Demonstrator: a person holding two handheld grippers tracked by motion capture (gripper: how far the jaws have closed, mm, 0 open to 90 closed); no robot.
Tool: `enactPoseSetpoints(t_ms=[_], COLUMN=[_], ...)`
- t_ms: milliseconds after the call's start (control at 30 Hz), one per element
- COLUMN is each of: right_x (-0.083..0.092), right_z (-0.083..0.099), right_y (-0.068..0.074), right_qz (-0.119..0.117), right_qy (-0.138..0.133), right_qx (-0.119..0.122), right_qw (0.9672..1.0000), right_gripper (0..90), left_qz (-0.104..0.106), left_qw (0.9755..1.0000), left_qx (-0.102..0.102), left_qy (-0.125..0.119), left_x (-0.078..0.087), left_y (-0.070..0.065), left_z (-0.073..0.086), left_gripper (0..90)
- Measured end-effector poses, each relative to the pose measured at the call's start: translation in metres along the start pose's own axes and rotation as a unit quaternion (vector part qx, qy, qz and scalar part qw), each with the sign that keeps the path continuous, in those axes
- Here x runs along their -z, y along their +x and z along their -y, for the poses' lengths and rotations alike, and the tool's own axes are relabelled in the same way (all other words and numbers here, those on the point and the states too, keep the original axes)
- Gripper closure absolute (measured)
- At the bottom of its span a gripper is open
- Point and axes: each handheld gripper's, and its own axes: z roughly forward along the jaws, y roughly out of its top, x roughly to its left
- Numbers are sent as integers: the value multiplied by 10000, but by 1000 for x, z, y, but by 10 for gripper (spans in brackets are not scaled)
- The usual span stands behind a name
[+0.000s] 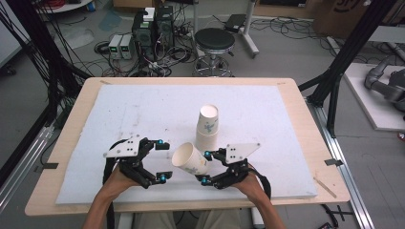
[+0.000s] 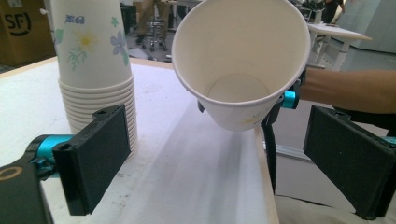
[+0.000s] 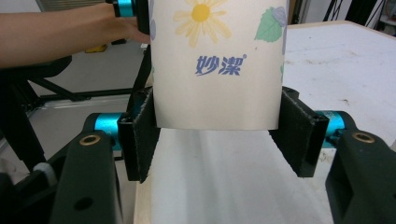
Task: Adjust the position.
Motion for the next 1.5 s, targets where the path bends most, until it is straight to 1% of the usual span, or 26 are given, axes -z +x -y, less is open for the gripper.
enactPoseSetpoints(t_ms=[133, 367, 500, 567, 600, 667, 767, 833, 867, 967, 1033, 1067, 1267, 1467, 1500], right_x=[-2, -5, -7, -9, -10, -11, -13, -13, -13, -15, -15, -15, -15, -15, -15], right_z=[-1, -1, -1, -1, -1, -2, -2, -3, -3, -3, -2, -2, -2, -3, -2], right_y=[0, 1, 1, 1, 1, 2, 2, 3, 3, 3, 3, 3, 3, 3, 3], right_qz=[-49, -118, -165, -226, -211, -266, -280, -292, -293, -308, -311, -313, -303, -276, -301], right_qy=[-27, -60, -68, -71, -79, -71, -83, -85, -87, -68, -51, -63, -63, -60, -69], right_qx=[23, 52, 76, 69, 86, 107, 155, 136, 142, 151, 108, 124, 125, 153, 144], right_qw=[10000, 9999, 9998, 9997, 9997, 9996, 9995, 9994, 9994, 9994, 9994, 9994, 9994, 9995, 9994], right_gripper=[375, 375, 375, 375, 375, 375, 375, 375, 375, 375, 375, 377, 379, 375, 358], left_qz=[125, 310, 461, 478, 496, 503, 541, 617, 661, 757, 833, 829, 798, 811, 793], left_qw=[9999, 9995, 9989, 9988, 9987, 9987, 9985, 9981, 9978, 9971, 9965, 9965, 9967, 9965, 9967], left_qx=[-11, -37, 48, 60, 54, 25, 18, 44, 3, -8, -65, -87, -132, -165, -165], left_qy=[3, 2, -74, -67, -58, -17, 49, 27, 30, 1, -48, -56, -86, -72, -69], left_x=[-8, -26, -34, -37, -39, -41, -42, -41, -41, -40, -38, -38, -38, -38, -37], left_y=[-1, -2, -1, -1, -2, -2, -2, -2, -2, -2, -3, -3, -3, -4, -4], left_z=[-3, -9, -12, -14, -14, -15, -15, -15, -15, -15, -15, -15, -15, -16, -16], left_gripper=[71, 71, 71, 71, 71, 72, 75, 103, 127, 186, 251, 272, 313, 323, 323])
